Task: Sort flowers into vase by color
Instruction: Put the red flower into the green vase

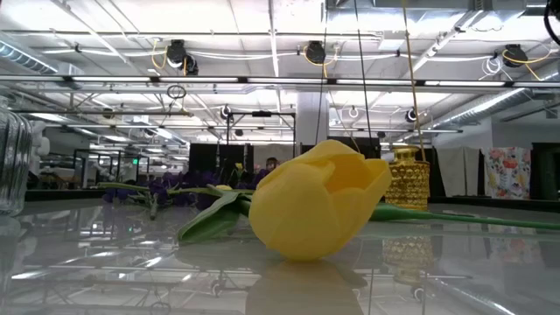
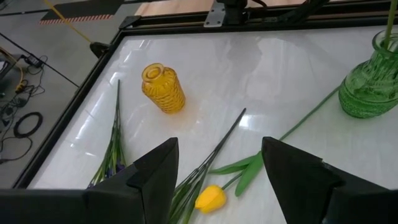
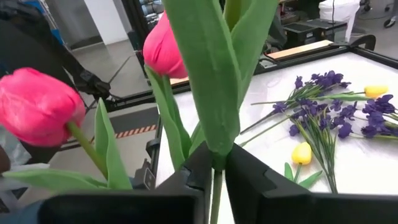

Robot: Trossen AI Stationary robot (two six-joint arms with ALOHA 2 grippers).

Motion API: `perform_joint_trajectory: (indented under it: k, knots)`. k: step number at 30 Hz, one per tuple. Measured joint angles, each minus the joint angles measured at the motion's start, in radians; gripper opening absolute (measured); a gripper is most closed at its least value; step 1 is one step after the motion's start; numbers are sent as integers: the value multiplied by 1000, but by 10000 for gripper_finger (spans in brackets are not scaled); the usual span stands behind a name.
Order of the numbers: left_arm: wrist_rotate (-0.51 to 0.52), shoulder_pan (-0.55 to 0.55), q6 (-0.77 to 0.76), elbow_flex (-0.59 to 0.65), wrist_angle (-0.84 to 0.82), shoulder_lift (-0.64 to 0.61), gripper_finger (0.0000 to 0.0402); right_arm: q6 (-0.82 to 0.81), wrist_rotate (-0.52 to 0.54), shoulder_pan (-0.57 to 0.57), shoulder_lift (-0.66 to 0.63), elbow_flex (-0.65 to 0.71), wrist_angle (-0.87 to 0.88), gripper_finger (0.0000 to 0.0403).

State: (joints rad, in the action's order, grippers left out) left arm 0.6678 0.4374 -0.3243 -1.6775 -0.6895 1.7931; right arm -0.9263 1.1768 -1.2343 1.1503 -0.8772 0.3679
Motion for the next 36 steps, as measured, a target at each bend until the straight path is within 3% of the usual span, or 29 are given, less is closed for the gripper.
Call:
perform_joint_trajectory:
  k: [7, 14, 20, 23, 31, 36]
  knots:
    - [0, 1, 17, 0, -1, 0, 237, -6, -11, 0, 16, 0, -4, 100]
    - [-5, 2, 17, 0, -15, 0, 237, -59, -136, -4, -19, 0, 24, 197]
    - [-8, 2, 16, 0, -33, 0, 237, -73, -144, -4, -20, 0, 72, 261]
    - [-8, 2, 16, 0, -32, 0, 237, -58, -133, -4, -20, 0, 67, 251]
    - [-8, 2, 15, 0, -28, 0, 237, -91, -127, 11, -21, 0, 73, 156]
    - [-9, 2, 15, 0, -24, 0, 237, -82, -123, 54, -18, 0, 73, 140]
